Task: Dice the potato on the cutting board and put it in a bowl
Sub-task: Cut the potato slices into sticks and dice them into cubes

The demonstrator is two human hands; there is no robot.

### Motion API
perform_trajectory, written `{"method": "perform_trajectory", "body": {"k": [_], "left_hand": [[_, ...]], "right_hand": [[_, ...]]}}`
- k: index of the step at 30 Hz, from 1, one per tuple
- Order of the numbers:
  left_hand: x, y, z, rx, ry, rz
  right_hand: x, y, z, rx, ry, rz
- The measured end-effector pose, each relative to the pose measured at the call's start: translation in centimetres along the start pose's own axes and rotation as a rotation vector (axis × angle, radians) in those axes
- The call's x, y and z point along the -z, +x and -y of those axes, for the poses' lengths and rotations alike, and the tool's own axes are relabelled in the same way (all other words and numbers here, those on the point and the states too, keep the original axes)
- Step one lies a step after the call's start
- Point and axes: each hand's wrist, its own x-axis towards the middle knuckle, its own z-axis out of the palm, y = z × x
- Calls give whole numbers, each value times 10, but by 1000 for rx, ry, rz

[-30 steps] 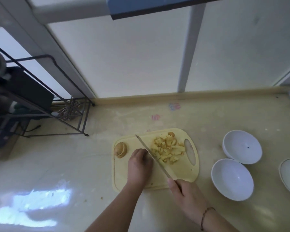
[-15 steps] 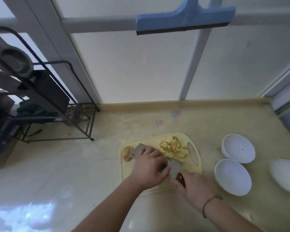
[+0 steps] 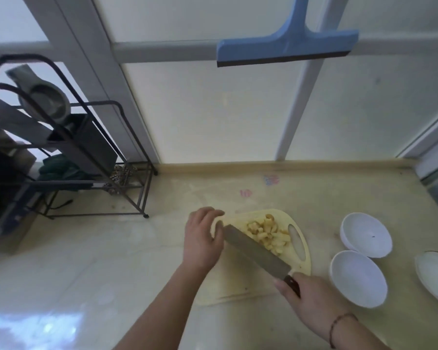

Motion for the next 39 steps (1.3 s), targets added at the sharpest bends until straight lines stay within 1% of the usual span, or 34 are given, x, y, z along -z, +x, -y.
{"method": "perform_trajectory", "body": {"k": [1, 2, 3, 5, 6, 7, 11, 15, 19, 25, 30, 36, 39], "left_hand": [[11, 0, 15, 104, 0, -73], [19, 0, 27, 196, 58, -30], [23, 1, 38, 260, 159, 111], [23, 3, 51, 296, 352, 418], [21, 4, 52, 301, 388, 499], [19, 5, 52, 305, 394, 529], [11, 9, 46, 337, 363, 547], [4, 2, 34, 323, 349, 652], [-1, -10, 25, 320, 318, 715], [4, -7, 25, 358, 231, 735], [8, -4, 24, 312, 256, 815], [10, -2, 23, 278, 261, 823], [10, -2, 24, 280, 233, 806]], "right_hand": [[1, -3, -2, -15, 63, 3], [3, -4, -4, -23, 105, 4], [3, -5, -6, -25, 128, 2], [6, -3, -8, -24, 147, 15], [6, -1, -9, -20, 150, 23], [5, 1, -9, -11, 152, 28], [4, 6, -9, 25, 180, 40], [4, 5, -8, 44, 175, 53], [3, 2, -8, 53, 189, 44], [-2, -3, -11, 48, 207, 39], [-6, -8, -13, 26, 223, 37], [-8, -10, -9, -7, 283, 17], [-14, -10, -6, -24, 354, 5]]}}
